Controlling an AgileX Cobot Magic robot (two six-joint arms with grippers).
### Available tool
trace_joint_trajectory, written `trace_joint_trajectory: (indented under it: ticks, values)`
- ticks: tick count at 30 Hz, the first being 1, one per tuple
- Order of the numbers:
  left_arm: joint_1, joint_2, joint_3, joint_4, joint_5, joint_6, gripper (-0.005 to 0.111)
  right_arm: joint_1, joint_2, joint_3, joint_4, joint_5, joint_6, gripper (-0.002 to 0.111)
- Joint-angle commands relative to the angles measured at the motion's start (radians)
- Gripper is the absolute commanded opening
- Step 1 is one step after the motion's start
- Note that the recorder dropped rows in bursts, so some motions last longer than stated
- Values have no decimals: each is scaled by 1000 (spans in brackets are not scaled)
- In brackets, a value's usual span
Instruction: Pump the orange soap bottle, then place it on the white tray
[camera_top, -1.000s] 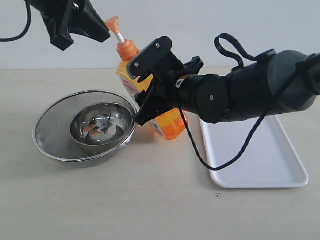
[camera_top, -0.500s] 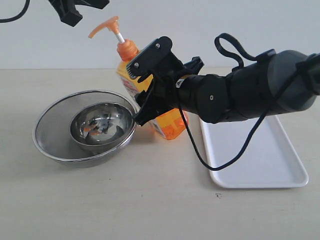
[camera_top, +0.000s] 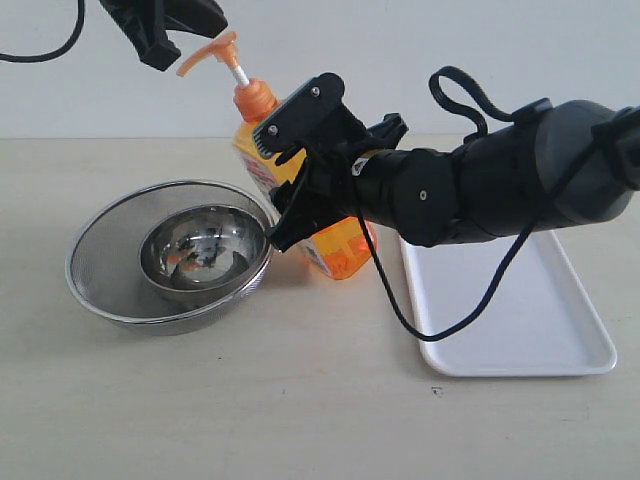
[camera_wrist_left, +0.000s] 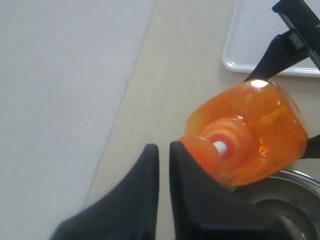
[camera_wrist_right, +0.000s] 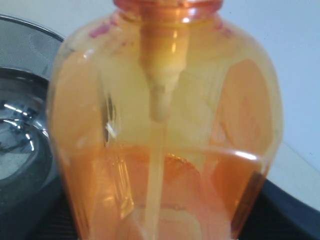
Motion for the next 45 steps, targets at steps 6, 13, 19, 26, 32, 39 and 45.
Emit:
trace_joint_trajectory:
  ticks: [6, 13, 19, 26, 32, 39, 45]
  values:
    - [-7, -4, -4, -13, 58, 0, 5, 0, -11, -6, -13, -24, -11, 0]
    - [-7, -4, -4, -13, 87, 0, 5, 0, -11, -6, -13, -24, -11, 0]
    - [-7, 18, -4, -39, 109, 0, 5, 0, -11, -6, -13, -24, -11, 0]
    - [-7, 26, -4, -39, 121, 0, 5, 0, -11, -6, -13, -24, -11, 0]
    - [-7, 46, -4, -39, 143, 0, 5, 0, -11, -6, -13, -24, -11, 0]
    - [-7, 84, -4, -41, 156, 0, 5, 0, -11, -6, -13, -24, -11, 0]
    - [-7, 84, -4, -43, 156, 0, 5, 0, -11, -6, -13, -24, -11, 0]
